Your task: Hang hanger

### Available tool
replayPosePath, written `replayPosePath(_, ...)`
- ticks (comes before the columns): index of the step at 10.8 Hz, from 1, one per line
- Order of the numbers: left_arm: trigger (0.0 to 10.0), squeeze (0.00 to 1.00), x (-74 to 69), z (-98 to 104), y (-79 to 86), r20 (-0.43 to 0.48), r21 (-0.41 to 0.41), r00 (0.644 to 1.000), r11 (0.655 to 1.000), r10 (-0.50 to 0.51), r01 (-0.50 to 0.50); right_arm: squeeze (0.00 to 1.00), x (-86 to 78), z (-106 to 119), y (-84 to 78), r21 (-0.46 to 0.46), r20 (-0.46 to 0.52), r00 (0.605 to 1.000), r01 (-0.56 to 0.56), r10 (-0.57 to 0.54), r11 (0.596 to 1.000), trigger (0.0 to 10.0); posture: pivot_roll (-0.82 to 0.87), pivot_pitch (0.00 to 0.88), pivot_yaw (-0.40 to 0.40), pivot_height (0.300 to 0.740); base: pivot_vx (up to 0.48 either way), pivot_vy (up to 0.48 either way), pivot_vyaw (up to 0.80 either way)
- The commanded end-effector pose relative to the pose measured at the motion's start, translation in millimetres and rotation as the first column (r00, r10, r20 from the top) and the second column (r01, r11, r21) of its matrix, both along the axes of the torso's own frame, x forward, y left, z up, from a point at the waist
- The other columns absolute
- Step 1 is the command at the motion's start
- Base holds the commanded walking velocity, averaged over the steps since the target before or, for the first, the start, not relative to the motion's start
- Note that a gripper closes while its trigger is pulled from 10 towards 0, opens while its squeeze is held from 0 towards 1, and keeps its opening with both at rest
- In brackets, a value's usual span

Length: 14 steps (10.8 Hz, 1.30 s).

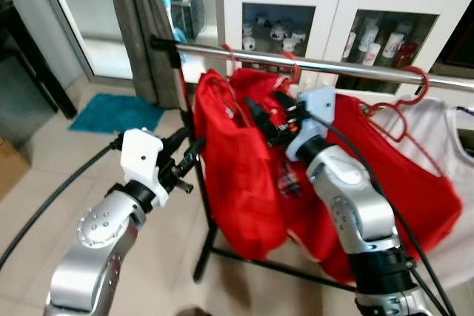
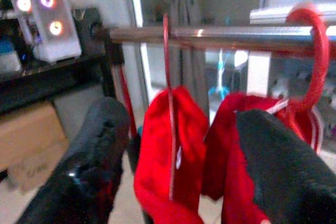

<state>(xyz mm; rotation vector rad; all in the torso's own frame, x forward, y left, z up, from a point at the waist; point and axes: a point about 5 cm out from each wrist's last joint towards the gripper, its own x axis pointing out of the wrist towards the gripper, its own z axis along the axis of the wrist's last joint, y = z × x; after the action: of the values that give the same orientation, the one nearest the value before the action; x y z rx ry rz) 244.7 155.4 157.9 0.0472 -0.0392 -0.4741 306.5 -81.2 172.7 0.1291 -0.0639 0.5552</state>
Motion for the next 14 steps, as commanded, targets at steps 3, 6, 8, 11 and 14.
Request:
replayPosePath(3,10.0,0.0,-8.1,-5.8,2.1,-0.032,0.036,0.997,0.997,-0.071,0.072,1.0,4.8,5.1,4.4,-0.075,-0.005,1.0,-0.001,0.001,0.997,10.0,0.1,0.0,0.043,0.74,0.0,0.0,0.0)
replayPosePath(6,10.0,0.0,-15.8,-12.5,3.6,-0.098,0.065,0.982,0.983,-0.163,0.17,1.0,28.4,9.6,3.0,-0.175,-0.031,0.998,0.053,-0.059,0.983,10.0,0.1,0.004,0.045,0.74,0.0,0.0,0.0)
replayPosePath(8,10.0,0.0,-17.9,-13.6,6.0,-0.115,0.075,0.976,0.978,-0.185,0.195,0.0,51.1,14.7,1.4,-0.197,-0.077,0.996,0.033,-0.049,0.98,10.0,0.1,0.007,0.045,0.74,0.0,0.0,0.0)
replayPosePath(11,10.0,0.0,-18.4,-14.4,5.7,-0.126,0.075,0.971,0.974,-0.202,0.212,0.0,86.1,14.9,-6.7,-0.309,-0.152,0.974,0.114,-0.168,0.944,10.0,0.11,0.012,0.035,0.74,0.0,0.0,0.0)
replayPosePath(14,10.0,0.0,-19.0,-16.0,7.8,-0.133,0.075,0.97,0.974,-0.204,0.215,0.0,96.5,8.8,-9.0,-0.35,-0.213,0.963,0.084,-0.166,0.933,10.0,0.12,0.015,0.033,0.74,0.0,0.0,0.0)
